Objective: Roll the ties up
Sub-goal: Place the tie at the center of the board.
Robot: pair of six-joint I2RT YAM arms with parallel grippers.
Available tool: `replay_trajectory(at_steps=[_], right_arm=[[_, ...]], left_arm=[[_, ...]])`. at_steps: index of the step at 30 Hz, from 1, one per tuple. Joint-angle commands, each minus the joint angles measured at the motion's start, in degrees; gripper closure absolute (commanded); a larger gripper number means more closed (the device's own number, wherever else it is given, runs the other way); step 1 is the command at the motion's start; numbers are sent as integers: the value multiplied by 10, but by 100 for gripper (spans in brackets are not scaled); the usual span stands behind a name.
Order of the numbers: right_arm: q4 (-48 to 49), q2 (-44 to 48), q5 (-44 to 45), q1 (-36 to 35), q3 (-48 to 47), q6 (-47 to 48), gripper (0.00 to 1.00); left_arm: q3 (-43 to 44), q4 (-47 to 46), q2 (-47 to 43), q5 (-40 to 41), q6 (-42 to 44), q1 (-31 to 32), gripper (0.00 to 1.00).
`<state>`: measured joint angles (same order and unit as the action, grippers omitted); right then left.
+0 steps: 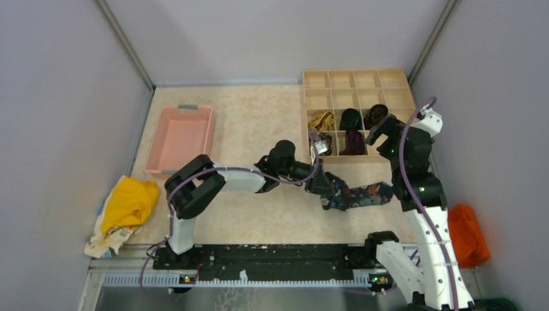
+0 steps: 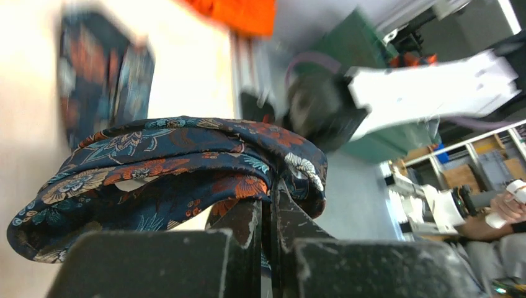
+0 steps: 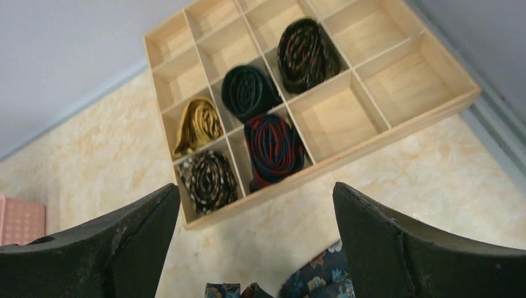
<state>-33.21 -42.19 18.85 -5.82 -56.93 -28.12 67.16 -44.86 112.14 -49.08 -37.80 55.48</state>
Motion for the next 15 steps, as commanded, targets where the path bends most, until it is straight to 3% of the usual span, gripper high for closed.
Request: replay_trajectory(at_steps=[1, 3, 7, 9, 13, 15], right_arm=[[13, -2, -76, 3, 22, 12, 8], [8, -2, -104, 3, 34, 15, 10], [1, -11, -165, 1, 69, 19, 16], [0, -21, -181, -12, 88, 17, 18], [-18, -60, -114, -119, 104, 9, 19], [-29, -83, -97, -171, 112, -3, 28]], left_arm=[[-139, -135, 27, -28, -13, -28, 100], [-185, -190, 37, -26, -36, -44, 100], [-233, -174, 21, -4, 1, -74, 100], [-241, -137, 2, 16, 32, -81, 100], [-229, 11, -38, 67, 111, -82, 99], [-228, 39, -48, 90, 130, -82, 97]])
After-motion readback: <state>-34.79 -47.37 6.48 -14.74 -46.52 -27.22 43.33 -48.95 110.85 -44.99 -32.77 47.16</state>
